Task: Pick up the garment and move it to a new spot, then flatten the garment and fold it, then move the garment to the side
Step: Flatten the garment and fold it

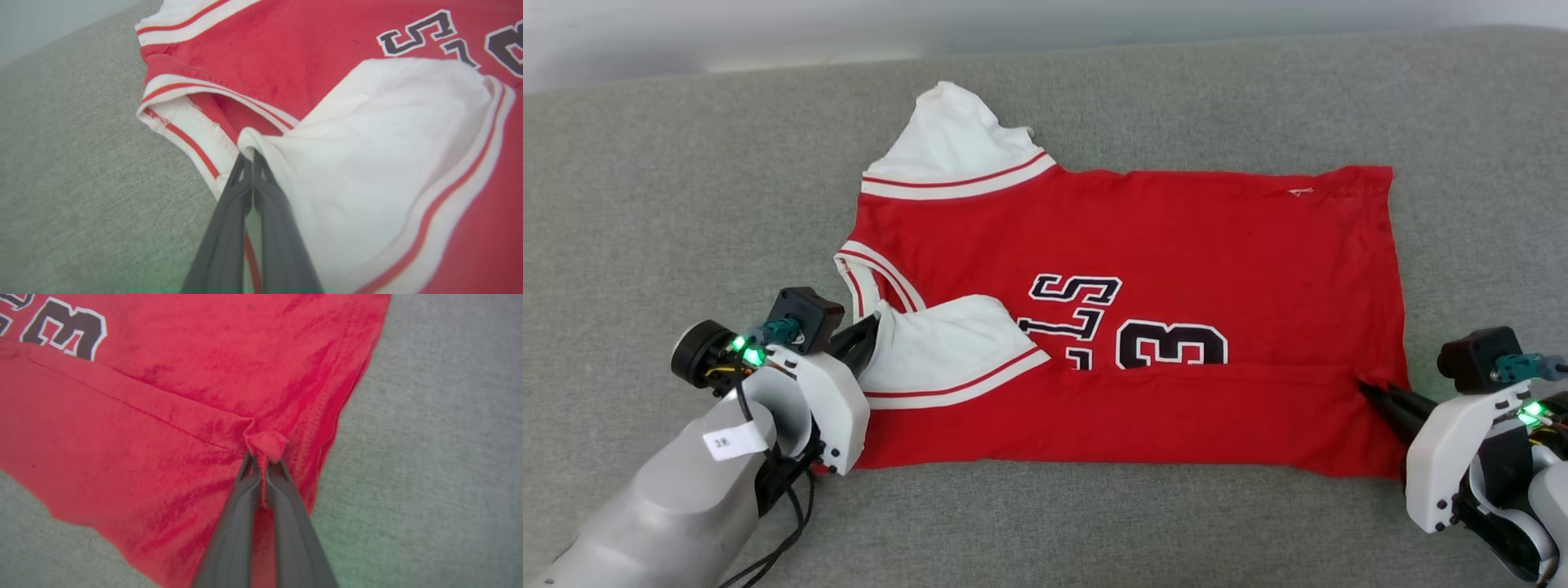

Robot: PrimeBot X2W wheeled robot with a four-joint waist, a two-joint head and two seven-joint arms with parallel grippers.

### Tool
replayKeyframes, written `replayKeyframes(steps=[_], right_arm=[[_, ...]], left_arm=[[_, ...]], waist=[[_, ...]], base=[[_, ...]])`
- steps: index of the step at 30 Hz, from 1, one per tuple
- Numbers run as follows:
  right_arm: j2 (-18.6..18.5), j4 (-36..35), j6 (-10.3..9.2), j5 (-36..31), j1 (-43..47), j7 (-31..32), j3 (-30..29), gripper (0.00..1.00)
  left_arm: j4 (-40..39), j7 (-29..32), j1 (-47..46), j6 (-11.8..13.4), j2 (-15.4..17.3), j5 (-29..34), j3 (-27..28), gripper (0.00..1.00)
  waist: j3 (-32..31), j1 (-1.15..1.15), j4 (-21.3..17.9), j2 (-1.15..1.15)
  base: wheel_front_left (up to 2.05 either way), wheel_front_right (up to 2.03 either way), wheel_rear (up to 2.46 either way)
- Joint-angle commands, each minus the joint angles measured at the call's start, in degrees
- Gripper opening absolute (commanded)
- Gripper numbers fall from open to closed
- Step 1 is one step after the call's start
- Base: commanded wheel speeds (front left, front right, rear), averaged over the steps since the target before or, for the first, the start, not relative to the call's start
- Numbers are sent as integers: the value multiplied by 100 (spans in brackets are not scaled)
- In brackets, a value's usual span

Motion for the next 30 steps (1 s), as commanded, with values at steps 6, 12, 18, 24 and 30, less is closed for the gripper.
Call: replayKeyframes(steps=[6,12,18,24,30], right_arm=[[-139,-191,-3,108,139,-162,-49,100],[-228,-403,-3,100,312,-82,-212,100],[-251,-601,-2,56,391,87,-337,100],[-225,-726,-2,105,442,357,-301,100],[-205,-809,-2,154,356,589,-182,100]], left_arm=[[-52,-114,-316,-27,193,-96,-39,100],[-620,386,-709,-32,550,-299,-212,100],[-1414,1899,-1079,-30,981,-1072,-656,100],[-1879,3523,-1276,-31,1242,-2143,-1002,100],[-1760,4601,-1278,-31,1238,-2659,-1238,100]], waist=[[-495,-1,119,0],[-782,-1,262,0],[-897,-1,324,0],[-913,-1,300,0],[-803,-1,151,0]], base=[[0,0,0],[0,0,0],[0,0,0],[0,0,0],[0,0,0]])
